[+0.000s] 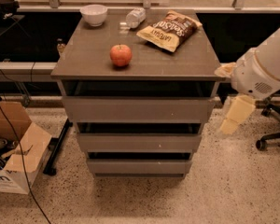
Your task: Open top drawer
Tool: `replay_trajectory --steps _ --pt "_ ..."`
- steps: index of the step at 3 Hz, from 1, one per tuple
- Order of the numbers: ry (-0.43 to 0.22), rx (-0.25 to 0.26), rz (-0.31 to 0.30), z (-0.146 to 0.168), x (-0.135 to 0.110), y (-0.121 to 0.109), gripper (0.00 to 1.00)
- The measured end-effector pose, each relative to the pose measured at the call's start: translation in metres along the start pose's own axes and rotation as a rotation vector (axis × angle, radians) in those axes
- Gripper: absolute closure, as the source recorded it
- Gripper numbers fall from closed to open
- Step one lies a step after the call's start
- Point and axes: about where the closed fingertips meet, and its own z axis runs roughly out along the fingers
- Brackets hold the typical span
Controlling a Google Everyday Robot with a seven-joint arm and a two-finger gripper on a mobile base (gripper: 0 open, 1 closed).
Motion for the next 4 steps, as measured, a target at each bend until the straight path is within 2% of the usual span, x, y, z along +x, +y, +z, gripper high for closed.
replay_trajectory --steps 1,2,3,4 --pt "-0.001 -0.015 -0.001 0.008 0.003 -0.001 0.00" --pt "-0.001 -0.004 0.015 0.013 -0.001 0.000 0.00" --pt "-0.031 0.016 0.050 0.034 -0.011 0.001 0.00" --pt "-0.141 0.085 0.101 0.072 -0.029 -0.026 0.00"
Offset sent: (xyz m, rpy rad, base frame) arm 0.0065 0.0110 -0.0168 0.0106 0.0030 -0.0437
